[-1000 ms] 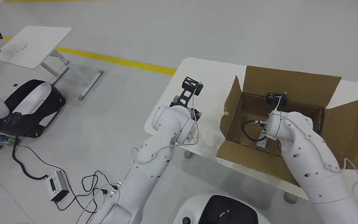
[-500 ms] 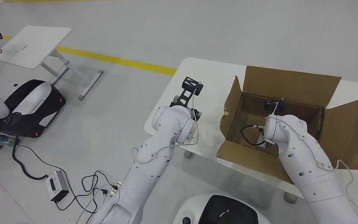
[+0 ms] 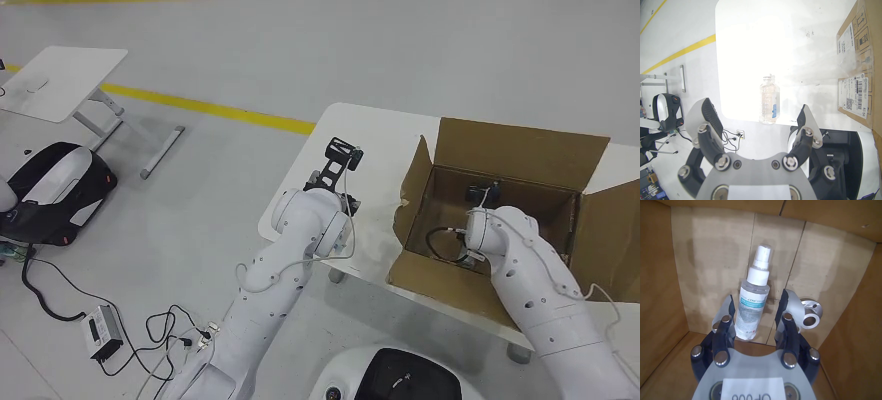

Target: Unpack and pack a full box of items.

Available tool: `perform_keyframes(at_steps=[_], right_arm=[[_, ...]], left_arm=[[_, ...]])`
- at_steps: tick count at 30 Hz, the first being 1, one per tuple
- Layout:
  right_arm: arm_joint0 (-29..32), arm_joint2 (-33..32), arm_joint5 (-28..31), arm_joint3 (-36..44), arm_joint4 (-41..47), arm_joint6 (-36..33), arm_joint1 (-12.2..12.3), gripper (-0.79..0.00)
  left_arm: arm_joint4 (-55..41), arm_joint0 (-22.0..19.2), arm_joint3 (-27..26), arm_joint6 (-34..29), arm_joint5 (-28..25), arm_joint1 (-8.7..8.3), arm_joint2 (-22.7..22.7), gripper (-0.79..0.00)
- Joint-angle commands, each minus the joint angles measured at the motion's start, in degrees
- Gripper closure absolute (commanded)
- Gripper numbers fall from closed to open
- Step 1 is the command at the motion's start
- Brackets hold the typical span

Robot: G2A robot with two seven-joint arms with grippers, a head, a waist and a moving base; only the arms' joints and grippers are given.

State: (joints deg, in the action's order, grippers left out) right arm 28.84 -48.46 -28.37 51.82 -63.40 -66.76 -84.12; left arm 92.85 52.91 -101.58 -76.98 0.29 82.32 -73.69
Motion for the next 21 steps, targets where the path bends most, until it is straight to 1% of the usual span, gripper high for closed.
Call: perform_keyframes(at_steps=[1, 4, 11, 12, 13, 14, 15, 17, 21], right_arm=[[-0.3, 0.1, 0.2, -0.8, 0.1, 0.2, -0.3, -0.505], [-0.6, 0.2, 0.3, -2.0, 0.3, 0.6, -0.7, -0.486], [-1.4, 0.6, 0.8, -5.2, 0.9, 1.3, -1.8, -0.369], [-1.5, 0.6, 0.8, -5.6, 1.0, 1.4, -1.9, -0.317], [-1.6, 0.6, 0.8, -6.1, 1.0, 1.5, -2.0, -0.305], [-1.8, 0.6, 0.9, -6.5, 1.1, 1.6, -2.2, -0.24], [-1.9, 0.6, 1.0, -6.9, 1.1, 1.7, -2.3, -0.142], [-2.3, 0.5, 0.9, -7.5, 1.3, 2.0, -2.5, 0.0], [-2.5, -1.0, 1.6, -5.4, 2.6, 4.8, -2.6, 0.0]], left_arm=[[0.0, 0.0, 0.0, 0.0, 0.0, 0.0, 0.0, -0.785], [0.0, 0.0, 0.0, 0.0, 0.0, 0.0, 0.0, -0.785], [0.0, 0.0, 0.0, 0.0, 0.0, 0.0, 0.0, -0.785], [0.0, 0.0, 0.0, 0.0, 0.0, 0.0, 0.0, -0.785], [0.0, 0.0, 0.0, 0.0, 0.0, 0.0, 0.0, -0.785], [0.0, 0.0, 0.0, 0.0, 0.0, 0.0, 0.0, -0.785], [0.0, 0.0, 0.0, 0.0, 0.0, 0.0, 0.0, -0.785], [0.0, 0.0, 0.0, 0.0, 0.0, 0.0, 0.0, -0.785], [0.0, 0.0, 0.0, 0.0, 0.0, 0.0, 0.0, -0.785]])
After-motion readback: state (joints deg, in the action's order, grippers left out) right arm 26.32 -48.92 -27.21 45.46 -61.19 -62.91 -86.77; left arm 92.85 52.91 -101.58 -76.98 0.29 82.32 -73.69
